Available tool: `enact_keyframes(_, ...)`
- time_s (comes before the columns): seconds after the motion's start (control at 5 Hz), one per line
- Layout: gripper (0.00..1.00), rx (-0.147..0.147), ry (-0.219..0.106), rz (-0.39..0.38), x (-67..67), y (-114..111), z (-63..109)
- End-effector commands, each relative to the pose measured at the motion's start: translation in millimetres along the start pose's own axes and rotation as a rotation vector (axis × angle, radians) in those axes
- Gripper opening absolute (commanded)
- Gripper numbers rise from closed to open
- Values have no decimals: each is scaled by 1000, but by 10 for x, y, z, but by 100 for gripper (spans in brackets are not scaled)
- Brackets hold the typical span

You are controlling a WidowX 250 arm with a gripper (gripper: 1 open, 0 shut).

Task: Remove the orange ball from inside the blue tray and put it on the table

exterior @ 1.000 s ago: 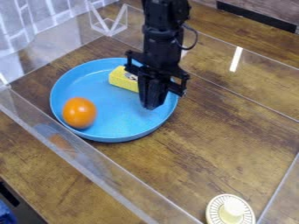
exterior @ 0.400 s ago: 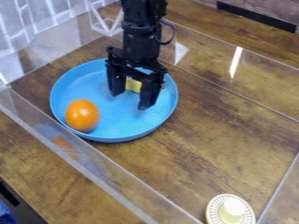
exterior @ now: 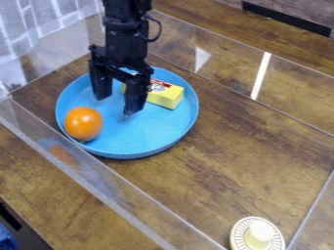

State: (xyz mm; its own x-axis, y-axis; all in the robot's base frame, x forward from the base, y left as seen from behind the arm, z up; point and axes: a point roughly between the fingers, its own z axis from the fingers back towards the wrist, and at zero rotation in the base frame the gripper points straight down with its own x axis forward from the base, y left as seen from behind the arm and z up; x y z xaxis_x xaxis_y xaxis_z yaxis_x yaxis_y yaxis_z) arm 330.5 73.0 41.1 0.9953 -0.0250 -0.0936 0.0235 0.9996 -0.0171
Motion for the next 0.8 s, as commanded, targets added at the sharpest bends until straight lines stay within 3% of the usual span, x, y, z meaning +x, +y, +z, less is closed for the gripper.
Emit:
enact_keyframes(0.0,100,27,-88,4,-12,52,309)
enact_keyframes(0.6,100,39,-77,8,-166,135,313)
